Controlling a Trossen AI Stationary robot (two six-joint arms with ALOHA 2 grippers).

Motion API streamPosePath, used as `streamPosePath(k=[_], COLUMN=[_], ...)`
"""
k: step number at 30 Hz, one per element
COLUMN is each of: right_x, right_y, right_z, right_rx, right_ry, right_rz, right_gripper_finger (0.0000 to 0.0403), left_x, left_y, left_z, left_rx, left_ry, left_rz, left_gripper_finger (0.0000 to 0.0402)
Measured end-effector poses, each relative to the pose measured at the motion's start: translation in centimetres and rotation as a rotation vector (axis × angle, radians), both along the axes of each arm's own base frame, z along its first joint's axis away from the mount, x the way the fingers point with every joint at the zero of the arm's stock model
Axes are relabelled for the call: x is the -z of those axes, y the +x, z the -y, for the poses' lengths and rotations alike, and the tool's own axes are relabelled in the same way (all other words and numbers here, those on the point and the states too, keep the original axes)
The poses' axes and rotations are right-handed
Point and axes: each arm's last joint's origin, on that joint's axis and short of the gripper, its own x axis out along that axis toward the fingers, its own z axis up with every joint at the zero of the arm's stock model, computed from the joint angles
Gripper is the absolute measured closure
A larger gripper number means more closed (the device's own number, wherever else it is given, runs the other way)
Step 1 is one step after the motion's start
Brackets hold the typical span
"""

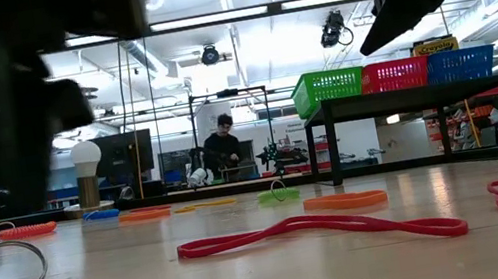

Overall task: Pick & Place Office Desk Supplies
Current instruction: Put the purple spring keychain into the green bin

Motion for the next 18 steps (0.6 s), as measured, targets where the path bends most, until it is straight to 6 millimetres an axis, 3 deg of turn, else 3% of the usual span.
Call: streamPosePath(k=[5,10,18], right_x=[0.0,0.0,-0.1], right_y=[0.0,0.0,0.1], right_z=[0.0,0.0,0.0], right_rx=[-0.019,-0.020,-0.031], right_ry=[-0.015,-0.016,-0.027], right_rz=[-0.003,0.000,0.002], right_gripper_finger=[0.0396,0.0396,0.0396], left_x=[0.0,0.2,2.5], left_y=[-1.1,-1.4,-0.8], left_z=[1.6,1.7,2.2], left_rx=[0.035,-0.056,-0.064], left_ry=[0.018,0.035,0.030], left_rz=[-0.049,-0.065,-0.091], left_gripper_finger=[0.0230,0.0235,0.0280])
